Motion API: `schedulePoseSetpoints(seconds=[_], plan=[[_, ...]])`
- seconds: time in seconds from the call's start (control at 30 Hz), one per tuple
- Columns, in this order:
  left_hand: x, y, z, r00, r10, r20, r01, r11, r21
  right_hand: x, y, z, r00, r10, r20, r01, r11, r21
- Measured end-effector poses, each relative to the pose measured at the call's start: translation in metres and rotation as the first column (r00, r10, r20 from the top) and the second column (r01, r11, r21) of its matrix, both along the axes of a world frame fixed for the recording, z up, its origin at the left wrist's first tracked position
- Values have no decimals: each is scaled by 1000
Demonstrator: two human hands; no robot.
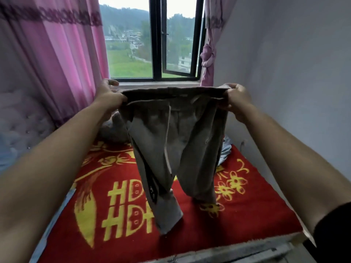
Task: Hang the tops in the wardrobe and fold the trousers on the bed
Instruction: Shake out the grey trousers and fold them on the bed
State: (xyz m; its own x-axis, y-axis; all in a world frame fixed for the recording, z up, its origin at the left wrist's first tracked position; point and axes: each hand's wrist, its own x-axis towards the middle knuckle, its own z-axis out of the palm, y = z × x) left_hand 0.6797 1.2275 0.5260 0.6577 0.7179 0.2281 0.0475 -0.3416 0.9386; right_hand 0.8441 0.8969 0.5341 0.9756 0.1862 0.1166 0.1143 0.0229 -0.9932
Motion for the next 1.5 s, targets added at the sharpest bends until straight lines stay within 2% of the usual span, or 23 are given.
schedulePoseSetpoints(seconds=[0.07, 0.2, 0.3, 0.4, 0.47, 0.53, 0.6, 0.63, 0.77, 0.87, 0.93, 1.03, 1.1, 1.2, 1.3, 1.4, 1.5], plan=[[0, 4, 12, 999, 15, 36, -14, 1000, -12, -2, 5, 8, 999, -29, -21, 29, 999, 16], [1, 10, 10, 1000, 6, -29, -7, 999, -31, -10, 22, 3, 995, 47, -88, -45, 998, 35], [-2, 12, -4, 997, -77, -18, 75, 990, -121, -18, 29, -6, 985, 124, -119, -110, 987, 121], [-8, 13, -13, 984, -177, 4, 176, 975, -134, -20, 32, -14, 971, 210, -112, -194, 971, 142], [-13, 17, -17, 982, -190, -3, 189, 978, -87, -20, 32, -23, 969, 243, -35, -242, 969, 43], [-20, 25, -22, 973, -206, -103, 213, 975, 59, -19, 32, -30, 955, 269, 124, -240, 948, -208], [-26, 31, -27, 943, -139, -302, 228, 932, 283, -19, 36, -34, 922, 289, 258, -170, 900, -401], [-26, 32, -30, 939, -91, -332, 217, 905, 366, -19, 40, -34, 912, 275, 305, -124, 893, -433], [-26, 30, -29, 990, 69, -122, 10, 833, 553, -18, 50, -26, 834, 145, 532, 155, 864, -479], [-25, 32, -12, 982, 184, -46, -114, 765, 634, -18, 47, -12, 696, 112, 709, 380, 781, -496], [-22, 29, 2, 965, 262, 24, -212, 719, 662, -18, 45, 3, 599, 104, 794, 538, 682, -495], [-14, 23, 26, 921, 381, 73, -318, 634, 705, -16, 45, 30, 536, 53, 842, 653, 607, -454], [-8, 23, 39, 935, 352, 44, -282, 662, 694, -11, 45, 43, 546, 47, 836, 645, 613, -456], [5, 25, 52, 984, 169, 59, -168, 753, 636, 4, 42, 52, 594, 68, 801, 602, 623, -500], [20, 25, 59, 998, 43, 50, -64, 799, 598, 26, 37, 53, 638, 68, 767, 539, 672, -508], [44, 31, 58, 1000, 2, -24, 13, 801, 598, 52, 42, 48, 732, 93, 675, 413, 727, -548], [74, 45, 48, 995, 7, -96, 51, 810, 584, 85, 58, 35, 848, 141, 511, 203, 805, -558]])
